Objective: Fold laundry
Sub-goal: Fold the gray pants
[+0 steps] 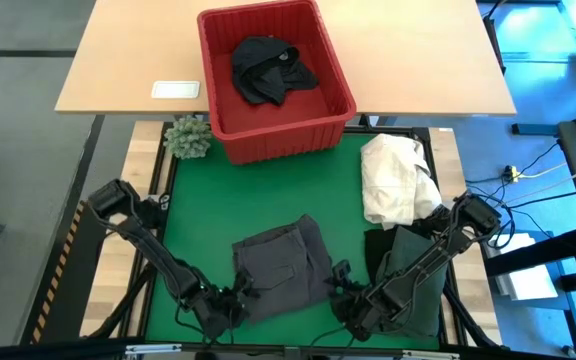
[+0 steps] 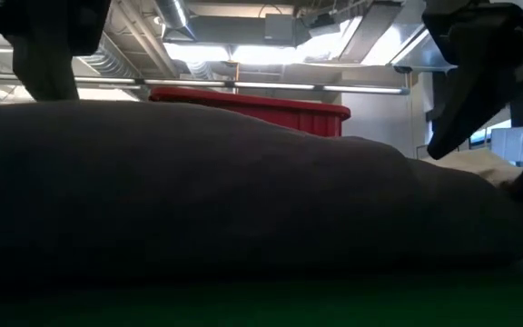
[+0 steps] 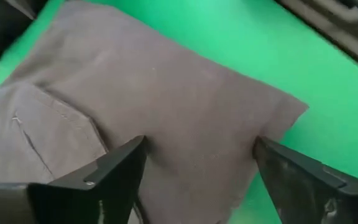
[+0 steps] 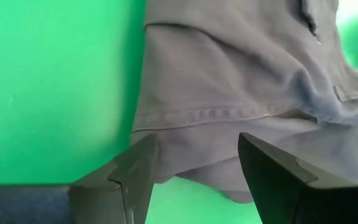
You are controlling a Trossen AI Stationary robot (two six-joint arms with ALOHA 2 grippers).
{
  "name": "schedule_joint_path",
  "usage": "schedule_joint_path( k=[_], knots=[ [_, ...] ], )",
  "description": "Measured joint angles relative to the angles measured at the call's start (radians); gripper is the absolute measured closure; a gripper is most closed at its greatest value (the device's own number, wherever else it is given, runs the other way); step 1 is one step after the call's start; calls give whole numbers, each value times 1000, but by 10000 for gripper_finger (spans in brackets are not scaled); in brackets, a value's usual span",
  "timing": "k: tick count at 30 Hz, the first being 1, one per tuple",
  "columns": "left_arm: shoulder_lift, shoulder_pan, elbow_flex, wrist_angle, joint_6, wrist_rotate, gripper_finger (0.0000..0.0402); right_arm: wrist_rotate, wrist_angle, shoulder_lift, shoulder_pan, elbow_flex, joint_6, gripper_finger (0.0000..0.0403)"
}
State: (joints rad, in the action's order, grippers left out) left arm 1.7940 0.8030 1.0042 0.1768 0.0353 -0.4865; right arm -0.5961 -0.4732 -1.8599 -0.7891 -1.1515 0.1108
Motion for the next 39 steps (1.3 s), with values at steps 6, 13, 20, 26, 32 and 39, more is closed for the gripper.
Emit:
schedule_joint_path(
  k=[6,13,20,26,32,39],
  knots=[
    [16,37,6,-1,56,-64,76,4,0,-7,0,1,-82,178],
    [29,67,11,-3,159,-135,73,-10,5,-13,24,1,-161,178],
    [69,66,11,-5,170,-172,73,62,-59,-28,38,1,-225,178],
    [70,61,11,-5,165,-204,73,65,-176,-26,37,-13,-242,178],
    [70,59,11,-4,128,-206,74,83,-173,-23,37,-31,-247,178],
    [75,40,11,-3,177,-204,74,71,65,-24,38,32,-370,178]
  ],
)
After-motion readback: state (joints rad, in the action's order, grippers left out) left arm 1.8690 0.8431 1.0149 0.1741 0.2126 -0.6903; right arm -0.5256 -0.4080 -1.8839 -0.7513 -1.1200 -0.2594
